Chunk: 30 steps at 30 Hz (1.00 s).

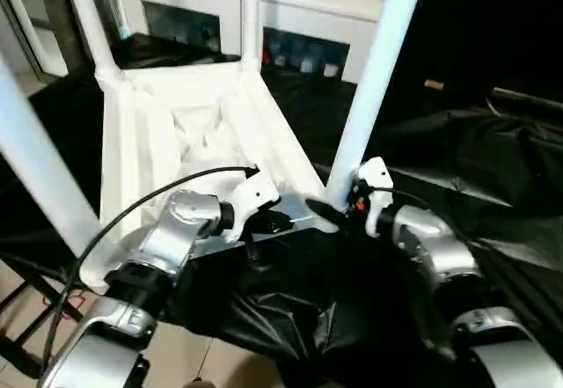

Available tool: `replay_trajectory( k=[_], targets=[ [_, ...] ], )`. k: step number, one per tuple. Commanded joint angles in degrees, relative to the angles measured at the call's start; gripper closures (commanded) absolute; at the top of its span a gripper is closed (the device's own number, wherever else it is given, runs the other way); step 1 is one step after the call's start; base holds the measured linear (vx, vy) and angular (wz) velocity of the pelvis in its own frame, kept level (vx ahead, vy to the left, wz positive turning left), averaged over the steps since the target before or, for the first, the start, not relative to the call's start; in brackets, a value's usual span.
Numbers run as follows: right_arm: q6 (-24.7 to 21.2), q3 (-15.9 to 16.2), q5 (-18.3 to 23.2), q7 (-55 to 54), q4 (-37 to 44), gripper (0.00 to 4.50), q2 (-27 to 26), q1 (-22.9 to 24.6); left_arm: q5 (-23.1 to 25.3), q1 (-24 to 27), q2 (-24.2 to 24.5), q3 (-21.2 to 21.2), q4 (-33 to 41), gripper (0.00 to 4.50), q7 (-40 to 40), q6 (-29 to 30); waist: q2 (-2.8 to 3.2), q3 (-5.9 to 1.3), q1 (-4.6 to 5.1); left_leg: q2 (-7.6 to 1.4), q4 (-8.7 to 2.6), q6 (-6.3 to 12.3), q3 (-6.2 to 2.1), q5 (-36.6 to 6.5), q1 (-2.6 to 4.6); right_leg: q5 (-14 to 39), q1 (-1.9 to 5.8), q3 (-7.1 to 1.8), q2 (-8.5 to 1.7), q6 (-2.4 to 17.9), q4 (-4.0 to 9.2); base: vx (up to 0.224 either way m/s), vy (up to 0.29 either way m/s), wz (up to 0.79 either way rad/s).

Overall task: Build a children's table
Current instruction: Rotate leg to tighten

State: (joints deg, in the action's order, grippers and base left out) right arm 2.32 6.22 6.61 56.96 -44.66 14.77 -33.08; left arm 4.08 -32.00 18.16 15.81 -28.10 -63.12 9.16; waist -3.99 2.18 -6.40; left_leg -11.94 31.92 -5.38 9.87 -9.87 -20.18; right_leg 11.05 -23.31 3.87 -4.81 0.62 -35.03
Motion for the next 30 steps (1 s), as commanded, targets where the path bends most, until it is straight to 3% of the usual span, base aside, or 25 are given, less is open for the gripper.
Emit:
replay_trajectory(
  k=[1,4,10,13,14,16,21,30],
  targets=[
    [1.38,2.82,0.22,7.47,3.63,0.90,1.11,0.70,-0.04,0.97,0.74,2.65,0.14,4.50,-3.08,-2.08,-0.07,-3.08,-0.10,-1.13,-2.75,4.99,0.34,-8.34,-0.11,2.52,3.42,-2.38,-2.96,13.08,3.36,0.000,0.000,0.00],
    [1.30,3.98,0.10,11.93,4.92,0.90,3.36,1.22,0.70,0.94,2.54,3.35,-0.34,4.50,-4.51,-4.65,0.13,-3.02,-0.30,-1.41,-2.85,4.72,0.30,-9.44,0.13,4.52,3.25,-2.34,-2.97,12.74,3.50,0.000,0.000,0.00],
    [1.33,6.40,-1.58,17.59,4.97,0.90,6.28,1.26,0.20,1.00,5.94,3.82,-0.38,4.50,-9.72,-6.27,0.08,-2.73,-0.55,-1.56,-3.24,2.17,0.19,-13.47,0.21,10.95,3.02,-2.48,-3.20,11.66,3.89,0.000,0.000,0.00],
    [1.51,6.84,-1.57,18.50,4.54,0.90,6.48,0.99,-0.17,1.00,6.48,3.90,-0.36,4.50,-10.52,-6.52,-0.05,-2.82,-0.54,-1.51,-3.15,2.11,0.20,-12.68,0.19,9.79,3.06,-2.50,-3.20,11.80,3.76,0.000,0.000,0.00],
    [1.42,6.92,-1.59,18.62,4.48,1.16,6.50,0.94,-0.25,0.94,6.55,3.92,-0.46,4.50,-10.55,-6.63,-0.02,-2.88,-0.54,-1.49,-3.08,2.25,0.22,-11.97,0.18,8.71,3.10,-2.48,-3.16,12.03,3.62,0.000,0.000,0.00],
    [0.81,6.83,-1.41,18.46,4.26,1.16,6.18,0.73,-0.28,0.84,6.69,3.98,-0.65,4.50,-10.57,-6.77,-0.07,-2.95,-0.55,-1.44,-3.00,2.56,0.24,-10.74,0.12,6.79,3.18,-2.43,-3.07,12.50,3.39,0.000,0.000,0.00],
    [-0.72,6.61,-0.52,18.88,4.56,1.65,5.17,0.75,-0.56,0.90,6.72,3.96,-0.76,4.50,-10.91,-6.92,-0.03,-2.90,-0.60,-1.47,-3.00,2.54,0.27,-11.03,0.17,7.52,3.16,-2.38,-3.13,12.56,3.45,0.000,0.000,0.00],
    [-1.47,6.22,-0.27,17.64,4.88,1.81,4.70,1.86,-0.30,1.02,6.08,3.66,-1.26,4.50,-9.02,-5.50,-0.02,-2.97,-0.61,-1.43,-2.92,2.37,0.27,-10.70,0.14,6.66,3.22,-2.40,-3.07,12.62,3.34,0.000,0.000,0.00]
  ],
)
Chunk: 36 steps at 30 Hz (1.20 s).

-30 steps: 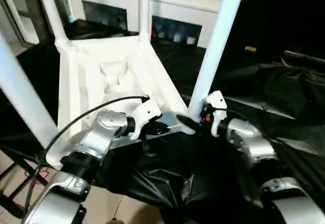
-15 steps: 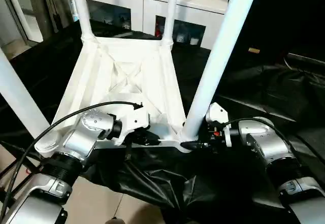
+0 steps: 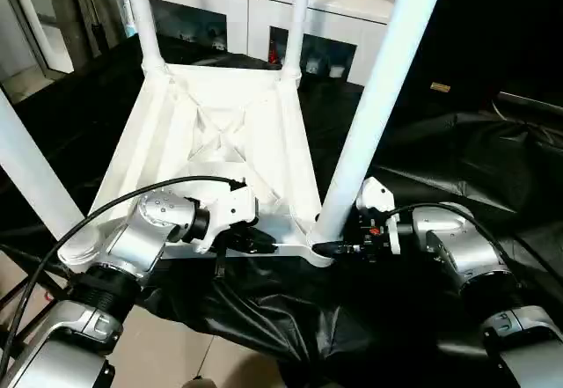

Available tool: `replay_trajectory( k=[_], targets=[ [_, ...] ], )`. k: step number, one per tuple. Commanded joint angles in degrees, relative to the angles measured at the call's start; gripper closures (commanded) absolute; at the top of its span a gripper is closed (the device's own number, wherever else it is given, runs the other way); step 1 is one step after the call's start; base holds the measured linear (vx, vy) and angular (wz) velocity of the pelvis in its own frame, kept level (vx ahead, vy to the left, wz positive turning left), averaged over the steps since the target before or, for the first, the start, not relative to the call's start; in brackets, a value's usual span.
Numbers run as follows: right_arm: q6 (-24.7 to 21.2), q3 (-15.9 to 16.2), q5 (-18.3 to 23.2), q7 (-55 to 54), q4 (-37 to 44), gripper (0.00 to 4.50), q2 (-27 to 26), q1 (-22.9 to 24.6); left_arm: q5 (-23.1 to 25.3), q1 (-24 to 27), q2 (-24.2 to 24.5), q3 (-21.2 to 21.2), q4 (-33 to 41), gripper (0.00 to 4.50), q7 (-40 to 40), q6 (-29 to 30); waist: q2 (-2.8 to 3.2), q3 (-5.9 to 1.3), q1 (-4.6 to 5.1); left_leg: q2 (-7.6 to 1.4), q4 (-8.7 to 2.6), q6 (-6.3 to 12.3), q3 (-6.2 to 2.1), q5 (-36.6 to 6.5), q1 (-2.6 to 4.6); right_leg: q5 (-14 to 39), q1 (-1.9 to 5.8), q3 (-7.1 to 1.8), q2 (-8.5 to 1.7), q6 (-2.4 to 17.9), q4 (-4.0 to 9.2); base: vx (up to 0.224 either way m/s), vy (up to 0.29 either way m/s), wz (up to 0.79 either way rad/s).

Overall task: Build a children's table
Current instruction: Rotate leg to tighten

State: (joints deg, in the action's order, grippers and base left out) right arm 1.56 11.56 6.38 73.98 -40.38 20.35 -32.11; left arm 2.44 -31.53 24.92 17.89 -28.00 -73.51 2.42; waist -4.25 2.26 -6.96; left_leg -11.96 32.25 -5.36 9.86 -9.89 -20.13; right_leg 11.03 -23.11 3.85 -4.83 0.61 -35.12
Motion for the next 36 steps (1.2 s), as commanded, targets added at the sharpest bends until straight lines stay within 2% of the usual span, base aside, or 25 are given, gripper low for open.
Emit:
replay_trajectory(
  k=[1,2,3,5,7,9,12,14,16,17,19,21,22,24,27,29,30,32,33,36],
  targets=[
    [-0.65,0.39,-0.40,-1.53,-0.04,1.81,-1.39,0.94,1.22,0.43,-1.29,1.19,-1.66,4.50,2.53,2.23,0.27,-3.07,-0.03,-1.43,-3.25,2.28,0.30,-10.62,0.13,6.51,2.99,-2.42,-3.08,12.70,3.39,0.000,0.000,0.00],
    [-0.39,-0.86,-1.34,-7.78,-2.15,1.81,-2.92,0.63,1.17,-0.01,-2.84,0.53,-2.26,4.50,5.29,3.96,0.35,-2.91,-0.05,-1.40,-3.34,2.08,0.28,-11.34,0.14,7.66,2.91,-2.42,-3.09,12.56,3.59,0.000,0.000,0.00],
    [-0.39,-0.86,-1.34,-7.78,-2.15,1.81,-2.92,0.63,1.17,-0.01,-2.84,0.53,-2.26,4.50,5.29,3.96,0.34,-2.68,0.21,-1.34,-3.61,1.34,0.17,-13.01,0.09,10.62,2.75,-2.43,-3.17,12.07,3.93,0.000,0.000,0.00],
    [-1.05,-3.48,-2.52,-20.70,-6.38,1.82,-6.54,-0.56,1.79,-1.07,-6.19,-0.11,-3.56,4.50,10.90,6.80,0.47,-2.33,0.71,-1.22,-3.96,-0.83,-0.19,-17.86,0.52,21.62,2.36,-2.39,-3.52,9.34,5.05,-0.025,-0.002,-0.02],
    [-2.29,-4.98,-2.32,-27.93,-8.40,1.83,-9.58,-1.20,2.52,-1.97,-8.85,0.05,-4.51,4.50,14.36,8.34,0.41,-2.43,1.25,-1.12,-4.18,-1.80,-0.63,-18.79,0.20,25.50,2.56,-2.28,-3.57,7.31,5.28,-0.025,-0.002,-0.02],
    [-2.89,-5.26,-2.36,-30.60,-8.98,1.83,-11.01,-1.32,2.82,-2.42,-10.14,0.27,-4.89,4.50,15.68,9.03,0.26,-2.54,1.58,-1.12,-4.17,-1.73,-0.69,-19.06,0.16,25.90,2.56,-2.22,-3.50,6.61,5.46,0.000,0.000,0.00],
    [-3.47,-4.61,-4.04,-37.76,-9.84,1.83,-15.31,-1.39,3.55,-3.75,-14.21,0.91,-5.65,4.50,19.56,10.86,0.42,-2.51,1.85,-1.11,-4.07,-1.07,-0.51,-19.76,0.45,24.63,1.95,-2.40,-3.38,6.83,5.72,0.000,0.000,0.00],
    [-3.12,-4.51,-4.36,-39.28,-10.15,1.83,-16.41,-1.48,3.82,-4.03,-15.19,1.11,-5.80,4.50,20.54,11.08,0.34,-2.46,1.89,-1.10,-4.14,-1.02,-0.57,-20.36,0.45,25.16,1.90,-2.31,-3.36,6.55,5.81,0.000,0.000,0.00],
    [-2.69,-4.73,-4.32,-40.17,-10.70,1.27,-17.48,-1.72,4.08,-4.21,-15.95,1.37,-5.92,4.50,21.24,11.13,0.32,-2.54,1.82,-1.09,-4.07,-0.66,-0.52,-20.73,0.52,25.14,1.82,-2.34,-3.35,6.45,5.88,0.000,0.000,0.00],
    [-2.50,-5.02,-4.02,-40.23,-11.09,1.13,-18.14,-2.00,4.23,-4.20,-16.28,1.52,-5.87,4.50,21.41,10.92,0.52,-2.55,1.87,-1.13,-4.14,-0.62,-0.59,-20.98,0.41,24.70,1.84,-2.36,-3.35,6.58,5.86,0.000,0.000,0.00],
    [-2.40,-5.16,-3.91,-40.20,-11.28,1.04,-18.34,-2.15,4.26,-4.13,-16.36,1.52,-5.76,4.50,21.37,10.83,0.49,-2.60,1.85,-1.15,-4.15,-0.71,-0.55,-20.95,0.43,23.81,1.80,-2.34,-3.27,6.81,5.81,0.000,0.000,0.00],
    [-0.81,-5.01,-4.50,-39.52,-11.50,0.69,-17.05,-3.00,4.12,-3.37,-14.69,1.52,-5.03,4.50,19.66,9.85,0.49,-2.75,1.71,-1.21,-4.11,-0.43,-0.41,-19.57,0.32,19.62,1.96,-2.49,-3.18,8.00,5.39,0.000,0.000,0.00],
    [-0.22,-4.85,-4.76,-39.07,-11.34,0.69,-16.50,-3.08,4.02,-3.16,-14.12,1.56,-4.84,4.50,18.97,9.55,0.54,-2.83,1.68,-1.25,-4.12,-0.30,-0.40,-18.68,0.19,17.65,2.13,-2.50,-3.20,8.47,5.12,0.000,0.000,0.00],
    [1.19,-4.86,-4.44,-35.66,-10.71,0.69,-14.97,-3.18,3.82,-2.72,-12.85,1.47,-4.42,4.50,17.52,8.96,0.46,-2.90,1.63,-1.26,-4.07,-0.08,-0.35,-17.57,0.02,15.55,2.33,-2.48,-3.18,8.93,4.86,0.000,0.000,0.00],
    [3.15,-3.52,-4.24,-28.46,-9.06,0.69,-12.10,-2.80,3.10,-1.74,-10.30,1.57,-3.07,4.50,13.97,8.22,0.44,-3.24,1.54,-1.22,-3.58,1.31,-0.03,-13.53,0.01,7.65,2.74,-2.54,-3.07,11.10,4.01,0.000,0.000,0.00],
    [4.34,-2.65,-3.81,-22.26,-7.80,0.69,-9.85,-2.38,2.29,-1.15,-8.62,1.51,-2.37,4.50,10.92,7.17,0.17,-3.40,1.48,-1.08,-3.22,3.20,0.15,-9.99,-0.24,2.02,3.21,-2.43,-2.92,12.57,3.41,0.000,0.000,0.00],
    [4.42,-2.38,-3.38,-19.63,-7.17,0.69,-8.95,-2.19,2.06,-0.93,-7.90,1.51,-2.18,4.50,9.66,6.43,0.28,-3.32,1.51,-1.06,-3.18,4.12,0.23,-9.36,-0.25,0.92,3.20,-2.42,-2.88,13.14,3.35,0.000,0.000,0.00],
    [3.83,-1.67,-1.94,-11.33,-4.79,0.69,-6.12,-1.55,1.33,-0.44,-5.65,1.51,-1.55,4.50,5.89,5.30,0.35,-3.26,1.37,-1.18,-3.17,4.67,0.23,-9.51,-0.07,1.23,3.24,-2.40,-2.95,13.62,3.37,0.000,0.000,0.00],
    [3.83,-1.67,-1.94,-11.33,-4.79,0.69,-6.12,-1.55,1.33,-0.44,-5.65,1.51,-1.55,4.50,5.89,5.30,0.39,-3.20,1.32,-1.28,-3.20,4.78,0.25,-9.85,-0.02,1.89,3.18,-2.39,-2.96,13.80,3.39,0.000,0.000,0.00],
    [3.08,-0.90,-1.09,-4.35,-3.38,0.69,-3.45,-1.19,0.70,-0.19,-3.95,1.43,-1.56,4.50,3.69,4.07,0.45,-2.95,0.90,-1.55,-3.38,3.77,0.28,-11.68,0.13,4.94,3.12,-2.33,-2.90,13.84,3.57,0.000,0.000,0.00]
  ],
)
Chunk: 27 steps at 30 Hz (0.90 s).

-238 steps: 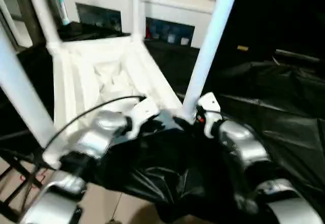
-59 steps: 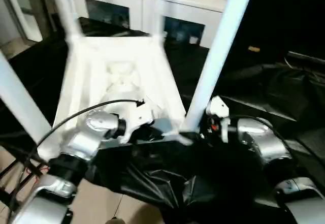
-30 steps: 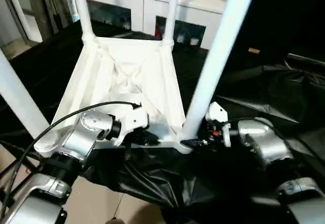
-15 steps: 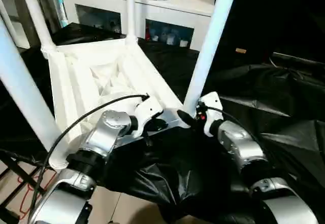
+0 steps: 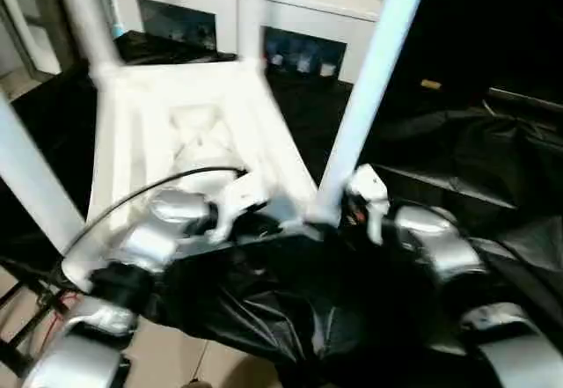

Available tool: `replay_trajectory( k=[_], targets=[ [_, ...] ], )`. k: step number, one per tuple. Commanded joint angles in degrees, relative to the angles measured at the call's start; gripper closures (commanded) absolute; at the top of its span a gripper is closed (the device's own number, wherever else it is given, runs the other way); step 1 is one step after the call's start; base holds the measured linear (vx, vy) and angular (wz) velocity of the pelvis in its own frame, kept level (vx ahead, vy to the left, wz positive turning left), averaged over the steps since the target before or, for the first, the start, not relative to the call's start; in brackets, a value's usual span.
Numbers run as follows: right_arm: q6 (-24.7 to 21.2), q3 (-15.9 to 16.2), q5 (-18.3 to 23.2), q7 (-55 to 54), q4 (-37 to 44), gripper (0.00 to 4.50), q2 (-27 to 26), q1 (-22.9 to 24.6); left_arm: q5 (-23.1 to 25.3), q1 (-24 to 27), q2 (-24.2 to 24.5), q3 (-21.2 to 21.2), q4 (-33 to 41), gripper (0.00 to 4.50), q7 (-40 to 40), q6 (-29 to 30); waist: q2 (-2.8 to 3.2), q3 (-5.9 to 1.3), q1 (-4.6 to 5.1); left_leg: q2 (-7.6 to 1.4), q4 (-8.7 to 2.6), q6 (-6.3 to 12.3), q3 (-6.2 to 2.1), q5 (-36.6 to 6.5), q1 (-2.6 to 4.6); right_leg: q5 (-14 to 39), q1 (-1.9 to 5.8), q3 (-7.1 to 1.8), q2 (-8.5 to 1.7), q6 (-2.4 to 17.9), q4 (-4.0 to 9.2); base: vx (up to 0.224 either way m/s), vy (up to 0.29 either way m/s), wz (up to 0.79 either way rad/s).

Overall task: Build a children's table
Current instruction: Rotate leg to tighten

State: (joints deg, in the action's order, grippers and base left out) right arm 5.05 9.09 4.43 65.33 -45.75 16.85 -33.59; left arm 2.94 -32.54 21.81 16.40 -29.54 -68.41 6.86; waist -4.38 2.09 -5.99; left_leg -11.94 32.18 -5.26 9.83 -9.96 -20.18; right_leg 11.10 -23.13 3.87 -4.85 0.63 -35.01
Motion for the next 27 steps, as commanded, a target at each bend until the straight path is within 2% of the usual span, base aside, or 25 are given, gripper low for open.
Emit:
replay_trajectory(
  k=[1,4,6,9,11,16,20,22,23,24,25,26,27],
  targets=[
    [-0.63,1.86,1.09,5.86,2.17,0.69,0.64,0.29,-0.20,0.92,-0.46,2.98,0.10,4.50,-2.35,-0.83,0.72,-2.74,-0.31,-1.63,-3.35,3.22,0.32,-12.39,0.27,6.06,3.05,-2.37,-2.98,13.69,3.53,0.000,0.000,0.00],
    [-1.35,2.42,1.73,9.57,2.87,0.69,1.66,0.33,-1.61,1.52,0.77,3.07,1.26,4.50,-5.53,-0.43,0.62,-2.72,-0.58,-1.69,-3.42,2.46,0.30,-13.34,0.26,7.92,3.01,-2.40,-3.07,13.32,3.62,0.000,0.000,0.00],
    [-1.99,2.41,1.90,10.60,3.04,0.94,1.75,0.28,-1.91,1.87,1.50,3.27,1.90,4.50,-6.91,-0.22,0.57,-2.72,-0.70,-1.70,-3.45,2.21,0.29,-13.32,0.20,8.60,2.99,-2.42,-3.08,13.04,3.60,0.000,0.000,0.00],
    [-2.89,2.39,2.25,11.34,3.01,1.01,1.53,0.16,-1.66,1.99,1.74,3.07,1.74,4.50,-6.95,-0.68,0.57,-2.79,-0.73,-1.66,-3.39,2.13,0.28,-12.32,0.23,7.39,2.96,-2.42,-3.04,13.28,3.44,0.000,0.000,0.00],
    [-3.39,2.40,2.51,11.68,3.18,1.34,1.17,0.25,-1.69,2.02,1.74,2.97,1.48,4.50,-7.00,-0.94,0.52,-2.85,-0.81,-1.58,-3.31,2.15,0.32,-11.60,0.21,6.35,2.98,-2.40,-3.04,13.47,3.34,0.000,0.000,0.00],
    [-4.04,2.50,2.74,12.14,3.84,1.66,0.58,0.86,-1.77,2.20,1.66,3.11,1.77,4.50,-6.82,-0.76,0.63,-2.85,-0.83,-1.54,-3.35,1.97,0.30,-11.62,0.19,6.82,3.00,-2.39,-3.08,13.16,3.42,0.000,0.000,0.00],
    [-4.64,2.46,2.69,10.68,4.21,1.79,0.18,1.84,-0.74,1.69,0.88,2.99,0.97,4.50,-3.79,-0.40,0.64,-2.83,-0.93,-1.56,-3.36,1.86,0.28,-11.64,0.29,6.64,2.96,-2.42,-3.02,13.04,3.42,0.000,0.000,0.00],
    [-4.63,1.71,0.97,3.37,2.19,1.81,-1.40,1.68,0.14,0.44,-1.35,2.01,-0.81,4.50,1.24,0.70,0.72,-2.74,-0.95,-1.55,-3.42,1.63,0.29,-12.33,0.37,7.41,2.82,-2.44,-3.06,12.97,3.57,0.000,0.000,0.00],
    [-4.68,1.19,0.05,-0.65,0.94,1.81,-2.27,1.40,0.33,-0.11,-2.41,1.54,-1.44,4.50,3.31,1.32,0.70,-2.62,-0.87,-1.55,-3.55,1.18,0.27,-12.75,0.41,8.32,2.68,-2.51,-3.11,12.78,3.68,0.000,0.000,0.00],
    [-4.58,0.33,-0.88,-6.36,-1.18,1.82,-3.69,0.79,0.85,-1.09,-4.16,0.99,-2.54,4.50,6.78,2.24,0.73,-2.33,-0.68,-1.36,-3.86,-0.31,0.02,-16.40,0.53,15.47,2.57,-2.51,-3.36,11.24,4.41,0.000,0.000,0.00],
    [-5.07,-0.71,-1.34,-11.82,-3.04,1.83,-5.25,0.18,1.24,-1.97,-5.80,0.73,-3.51,4.50,9.48,3.06,0.72,-2.22,-0.44,-1.36,-3.99,-0.93,-0.10,-17.52,0.53,18.35,2.47,-2.49,-3.42,10.44,4.59,-0.058,-0.001,-0.03],
    [-5.37,-1.35,-1.41,-14.81,-4.02,1.83,-6.23,-0.17,1.53,-2.48,-6.76,0.68,-4.08,4.50,10.97,3.44,0.68,-2.15,-0.23,-1.23,-3.99,-1.86,-0.41,-19.66,0.78,24.47,2.29,-2.35,-3.63,8.48,5.22,-0.054,0.001,-0.05],
    [-5.92,-2.22,-1.32,-18.79,-5.31,1.83,-7.80,-0.66,1.94,-3.20,-8.22,0.68,-4.82,4.50,13.09,4.02,0.62,-2.34,0.02,-1.22,-4.03,-2.14,-0.52,-19.41,0.59,25.51,2.37,-2.46,-3.68,7.40,5.32,-0.054,0.001,-0.05]
  ],
)
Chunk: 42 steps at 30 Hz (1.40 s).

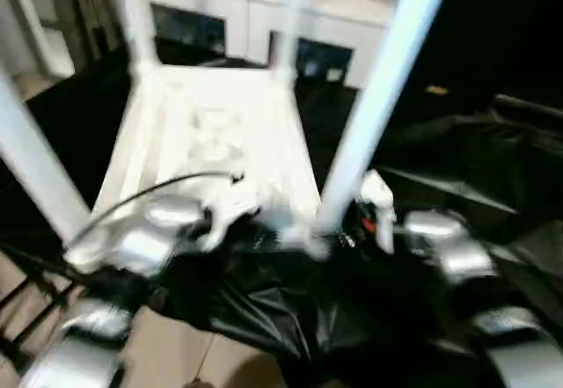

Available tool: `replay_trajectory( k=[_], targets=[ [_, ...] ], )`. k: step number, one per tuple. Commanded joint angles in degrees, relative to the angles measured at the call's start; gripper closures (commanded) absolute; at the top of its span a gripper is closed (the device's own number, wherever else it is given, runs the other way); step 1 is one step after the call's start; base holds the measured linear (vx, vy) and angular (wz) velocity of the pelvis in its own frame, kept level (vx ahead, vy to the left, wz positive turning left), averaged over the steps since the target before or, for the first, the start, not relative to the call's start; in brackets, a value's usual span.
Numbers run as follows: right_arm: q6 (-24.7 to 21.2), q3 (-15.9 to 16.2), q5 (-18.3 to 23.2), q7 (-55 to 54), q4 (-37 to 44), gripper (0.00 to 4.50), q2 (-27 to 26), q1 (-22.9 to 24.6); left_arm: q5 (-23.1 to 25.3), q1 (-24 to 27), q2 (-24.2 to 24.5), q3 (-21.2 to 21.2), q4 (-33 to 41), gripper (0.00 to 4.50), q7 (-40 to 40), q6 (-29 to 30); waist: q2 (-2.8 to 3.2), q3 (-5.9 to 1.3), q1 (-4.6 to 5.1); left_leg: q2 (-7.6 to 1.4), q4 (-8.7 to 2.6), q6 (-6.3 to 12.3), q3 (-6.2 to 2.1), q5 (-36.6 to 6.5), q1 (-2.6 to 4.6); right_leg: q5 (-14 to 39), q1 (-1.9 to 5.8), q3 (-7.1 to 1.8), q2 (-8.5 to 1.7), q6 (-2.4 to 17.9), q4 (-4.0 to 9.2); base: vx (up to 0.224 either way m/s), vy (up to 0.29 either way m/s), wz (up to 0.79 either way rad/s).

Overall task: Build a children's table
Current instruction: Rotate leg to tighten

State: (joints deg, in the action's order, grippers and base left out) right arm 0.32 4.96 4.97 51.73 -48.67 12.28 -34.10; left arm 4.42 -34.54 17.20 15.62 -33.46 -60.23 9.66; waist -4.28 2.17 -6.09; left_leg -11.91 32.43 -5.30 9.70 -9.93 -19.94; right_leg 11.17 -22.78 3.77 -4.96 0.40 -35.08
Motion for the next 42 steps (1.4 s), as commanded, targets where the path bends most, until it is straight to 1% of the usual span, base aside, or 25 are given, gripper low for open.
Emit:
replay_trajectory(
  k=[1,2,3,6,7,8,10,11,12,13,14,16,17,18,19,21,23,25,26,30,33,37,38,39,42],
  targets=[
    [-1.91,1.36,-1.78,-8.05,-2.98,1.84,-4.59,-0.40,0.69,-1.73,-4.86,1.55,-1.35,4.50,6.35,1.60,0.59,-2.43,0.26,-1.22,-4.44,-2.12,-0.55,-19.07,0.12,25.54,2.06,-2.22,-3.56,7.02,5.47,0.000,0.000,0.00],
    [-2.25,1.25,-1.85,-9.22,-3.09,1.84,-5.22,-0.45,0.75,-1.97,-5.45,1.57,-1.55,4.50,6.97,1.79,0.59,-2.43,0.26,-1.22,-4.44,-2.12,-0.55,-19.07,0.12,25.54,2.06,-2.22,-3.56,7.02,5.47,0.000,0.000,0.00],
    [-2.86,1.28,-2.21,-11.42,-3.14,1.84,-6.46,-0.49,0.82,-2.42,-6.53,1.67,-1.86,4.50,7.93,2.09,0.61,-2.46,0.44,-1.21,-4.33,-1.54,-0.47,-19.94,0.34,25.19,1.74,-2.23,-3.43,6.78,5.71,0.000,0.000,0.00],
    [-3.85,1.21,-2.57,-15.98,-3.51,1.84,-9.91,-0.89,0.92,-2.69,-8.70,2.52,-1.28,4.50,8.05,2.25,0.86,-2.42,0.72,-1.19,-4.37,-1.05,-0.44,-20.48,0.28,24.01,1.59,-2.26,-3.33,7.31,5.67,0.000,0.000,0.00],
    [-3.76,1.27,-2.66,-16.23,-3.46,1.84,-10.25,-0.90,0.95,-2.64,-8.85,2.67,-1.14,4.50,7.87,2.23,0.81,-2.43,0.78,-1.22,-4.40,-1.05,-0.42,-20.42,0.20,23.82,1.59,-2.28,-3.34,7.25,5.73,0.000,0.000,0.00],
    [-3.24,1.37,-2.93,-16.71,-3.76,1.50,-10.84,-1.08,1.17,-2.60,-9.14,2.79,-1.17,4.50,7.75,2.18,0.85,-2.42,0.79,-1.22,-4.41,-1.04,-0.44,-20.55,0.21,23.73,1.59,-2.25,-3.35,7.23,5.72,0.000,0.000,0.00],
    [-2.12,1.80,-3.41,-16.00,-4.45,1.50,-11.21,-1.48,1.35,-2.46,-9.26,2.84,-1.24,4.50,7.59,2.10,0.86,-2.42,0.91,-1.26,-4.46,-0.91,-0.47,-21.09,0.11,23.47,1.61,-2.24,-3.35,7.25,5.74,0.000,0.000,0.00],
    [-1.94,2.05,-3.64,-14.95,-4.51,1.26,-10.76,-1.66,1.37,-2.11,-8.58,3.02,-0.98,4.50,6.77,2.01,0.88,-2.43,0.93,-1.26,-4.46,-0.90,-0.45,-21.22,0.12,23.09,1.56,-2.24,-3.28,7.39,5.69,0.000,0.000,0.00],
    [-1.64,2.07,-3.62,-13.85,-4.27,1.26,-10.09,-1.78,1.34,-1.75,-7.70,3.19,-0.74,4.50,5.70,1.18,0.91,-2.39,0.98,-1.27,-4.50,-0.85,-0.46,-21.34,0.09,22.78,1.58,-2.26,-3.29,7.55,5.68,0.000,0.000,0.00],
    [-1.40,2.10,-3.67,-13.48,-4.10,1.10,-9.76,-1.83,1.25,-1.59,-7.30,3.26,-0.63,4.50,5.15,0.74,0.93,-2.44,0.96,-1.27,-4.52,-0.80,-0.49,-21.28,0.03,22.44,1.67,-2.26,-3.28,7.59,5.62,0.000,0.000,0.00],
    [-0.36,2.46,-3.82,-12.11,-3.55,1.05,-9.02,-1.72,1.12,-1.34,-6.58,3.33,-0.41,4.50,4.33,0.11,0.94,-2.53,0.90,-1.33,-4.47,-0.66,-0.40,-20.82,0.10,21.13,1.63,-2.36,-3.31,7.93,5.55,0.000,0.000,0.00],
    [1.30,3.18,-3.65,-8.70,-2.50,0.87,-7.52,-1.42,0.76,-0.82,-5.21,3.39,0.25,4.50,2.84,-0.20,0.87,-2.74,0.89,-1.37,-4.42,-0.13,-0.35,-18.56,-0.31,16.78,2.14,-2.35,-3.24,8.93,4.97,0.000,0.000,0.00],
    [2.19,3.54,-3.59,-6.70,-2.13,0.87,-6.65,-1.25,0.60,-0.54,-4.52,3.35,0.57,4.50,2.10,-0.02,0.58,-2.78,0.86,-1.38,-4.33,0.14,-0.24,-17.71,-0.32,15.44,2.15,-2.35,-3.22,9.30,4.85,0.000,0.000,0.00],
    [3.02,3.99,-3.53,-4.60,-1.39,0.87,-5.78,-0.99,0.53,-0.30,-3.92,3.28,0.79,4.50,1.33,-0.40,0.64,-2.81,0.76,-1.37,-4.22,0.35,-0.17,-16.89,-0.28,13.93,2.18,-2.37,-3.20,9.79,4.63,0.000,0.000,0.00],
    [3.74,4.98,-2.72,1.43,0.73,0.87,-3.72,-0.21,0.01,0.23,-2.57,3.06,1.42,4.50,-0.80,-0.71,0.68,-2.92,0.68,-1.32,-4.04,1.06,0.02,-15.14,-0.25,10.86,2.32,-2.38,-3.16,10.70,4.38,0.052,-0.007,0.03],
    [3.91,5.53,-2.20,4.84,1.85,0.87,-2.52,0.25,-0.32,0.51,-1.73,3.02,1.87,4.50,-2.16,-0.94,0.56,-3.22,0.58,-1.17,-3.50,3.28,0.30,-10.14,-0.38,2.09,2.77,-2.38,-2.86,13.00,3.44,0.057,-0.006,0.03],
    [4.34,5.79,-2.13,7.45,2.19,0.87,-1.58,0.47,-0.39,0.72,-1.03,2.93,2.13,4.50,-3.40,-1.30,0.62,-3.17,0.49,-1.16,-3.36,4.35,0.43,-8.08,-0.18,-1.00,2.74,-2.33,-2.85,14.25,3.18,0.000,0.000,0.00],
    [4.90,6.12,-1.79,12.25,2.98,0.87,0.08,0.95,-0.78,0.98,0.18,2.80,2.26,4.50,-5.76,-2.54,0.37,-3.13,0.37,-1.20,-3.27,4.99,0.53,-7.94,-0.17,-1.22,2.90,-2.30,-2.87,15.00,3.15,0.000,0.000,0.00],
    [5.00,6.26,-1.46,14.49,3.38,0.87,0.83,1.17,-1.02,1.15,0.79,2.81,2.45,4.50,-6.93,-2.78,0.55,-3.04,0.14,-1.31,-3.36,5.04,0.48,-8.69,-0.19,0.48,2.98,-2.24,-2.98,14.95,3.22,0.000,0.000,0.00],
    [4.62,7.00,-0.18,21.00,4.74,0.87,3.25,1.63,-2.10,1.92,3.40,3.38,3.69,4.50,-10.98,-3.94,0.78,-2.73,-0.57,-1.75,-3.68,3.46,0.52,-12.16,0.05,6.07,2.65,-2.23,-3.00,14.13,3.60,0.000,0.000,0.00],
    [3.67,7.21,0.17,23.59,5.59,0.87,4.22,1.75,-2.65,2.55,5.06,3.46,4.41,4.50,-13.51,-4.29,0.79,-2.75,-0.70,-1.77,-3.78,2.49,0.44,-13.31,-0.01,7.99,2.66,-2.27,-3.05,13.62,3.62,0.000,0.000,0.00],
    [2.96,7.12,0.35,25.46,5.84,1.02,4.58,1.68,-2.74,3.08,6.83,3.23,4.64,4.50,-15.84,-4.90,0.78,-2.82,-0.71,-1.69,-3.75,2.19,0.43,-12.59,0.01,7.15,2.60,-2.28,-3.03,13.59,3.51,0.000,0.000,0.00],
    [2.69,6.99,0.49,26.10,5.80,1.13,4.48,1.64,-2.70,3.14,7.10,3.14,4.59,4.50,-16.11,-5.02,0.19,-2.80,-0.64,-1.63,-3.69,2.36,0.51,-12.12,-0.07,7.02,2.65,-2.26,-2.96,13.48,3.54,0.000,0.000,0.00],
    [2.69,6.99,0.49,26.10,5.80,1.21,4.48,1.64,-2.70,3.14,7.10,3.14,4.59,4.50,-16.11,-5.02,0.55,-2.87,-0.79,-1.65,-3.69,2.33,0.47,-11.56,0.00,6.86,2.61,-2.29,-3.07,13.56,3.40,0.000,0.000,0.00],
    [1.96,6.92,1.31,26.81,5.85,1.32,4.04,1.71,-3.06,3.25,7.31,3.18,4.65,4.50,-16.11,-5.04,0.54,-2.92,-0.79,-1.63,-3.59,2.50,0.51,-10.48,-0.02,4.98,2.65,-2.25,-3.00,14.03,3.19,0.000,0.000,0.00]
  ],
)
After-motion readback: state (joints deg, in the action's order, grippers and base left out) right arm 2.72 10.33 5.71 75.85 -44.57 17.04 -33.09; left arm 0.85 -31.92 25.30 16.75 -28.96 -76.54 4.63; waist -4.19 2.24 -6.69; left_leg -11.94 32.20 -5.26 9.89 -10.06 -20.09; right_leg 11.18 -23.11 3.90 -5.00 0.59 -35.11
